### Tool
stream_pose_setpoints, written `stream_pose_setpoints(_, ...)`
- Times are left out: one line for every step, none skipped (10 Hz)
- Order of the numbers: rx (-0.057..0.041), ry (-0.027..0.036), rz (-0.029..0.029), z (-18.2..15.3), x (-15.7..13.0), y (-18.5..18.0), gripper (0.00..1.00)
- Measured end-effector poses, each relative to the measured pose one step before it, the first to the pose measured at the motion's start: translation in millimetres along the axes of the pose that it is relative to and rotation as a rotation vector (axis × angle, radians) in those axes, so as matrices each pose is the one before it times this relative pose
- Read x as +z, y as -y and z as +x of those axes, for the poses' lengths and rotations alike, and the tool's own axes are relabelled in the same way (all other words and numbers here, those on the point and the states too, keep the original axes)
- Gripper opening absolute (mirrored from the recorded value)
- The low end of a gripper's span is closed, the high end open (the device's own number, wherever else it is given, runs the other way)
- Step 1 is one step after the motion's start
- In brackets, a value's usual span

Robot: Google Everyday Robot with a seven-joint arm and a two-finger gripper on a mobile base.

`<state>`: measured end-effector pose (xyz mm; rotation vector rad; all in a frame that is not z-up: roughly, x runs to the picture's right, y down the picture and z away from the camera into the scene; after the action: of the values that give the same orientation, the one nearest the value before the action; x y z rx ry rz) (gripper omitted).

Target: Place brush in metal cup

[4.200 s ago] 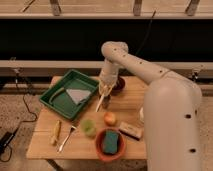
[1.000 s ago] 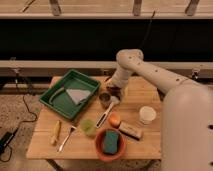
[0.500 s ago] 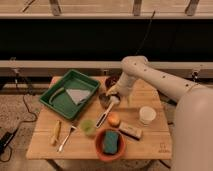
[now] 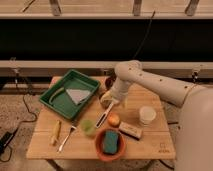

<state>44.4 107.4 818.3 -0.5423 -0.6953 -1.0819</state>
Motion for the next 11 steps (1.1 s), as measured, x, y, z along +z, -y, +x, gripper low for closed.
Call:
stream_pose_setpoints(-0.01454,-0.00605,-0.01311,-1.59,5.81,2.95,0.8)
stream_pose_setpoints(-0.01142,-0.00725,-0.01252,-0.07,5.3,1.52,0.8)
stream_pose_setpoints(-0.01854,-0.01205,-0.02057,1.0,7.42,2.25,0.8)
stream_pose_setpoints(-0.02152,-0.01139,-0.0201,1.28,6.62,3.22,0.8)
stream_pose_setpoints(-0.01657,-0.01042,-0.01472,1.41,4.46,1.93,0.8)
stream_pose_setpoints(-0.0152,-0.01153,-0.01501,1.37,4.07,0.41,0.8)
stream_pose_setpoints(-0.01678,-0.01719,-0.01689,1.88,4.82,-0.63,0.8)
stream_pose_setpoints(-0.01351,-0.01542,-0.01375,1.5,4.54,-0.76,0.8)
stream_pose_setpoints(-0.00879,-0.01162,-0.00938,2.15,3.03,0.26,0.8)
stream_pose_setpoints(-0.011,-0.01502,-0.01375,3.57,4.12,0.31,0.8)
stream_pose_setpoints(-0.00636,-0.00987,-0.00789,2.85,2.51,1.14,0.8)
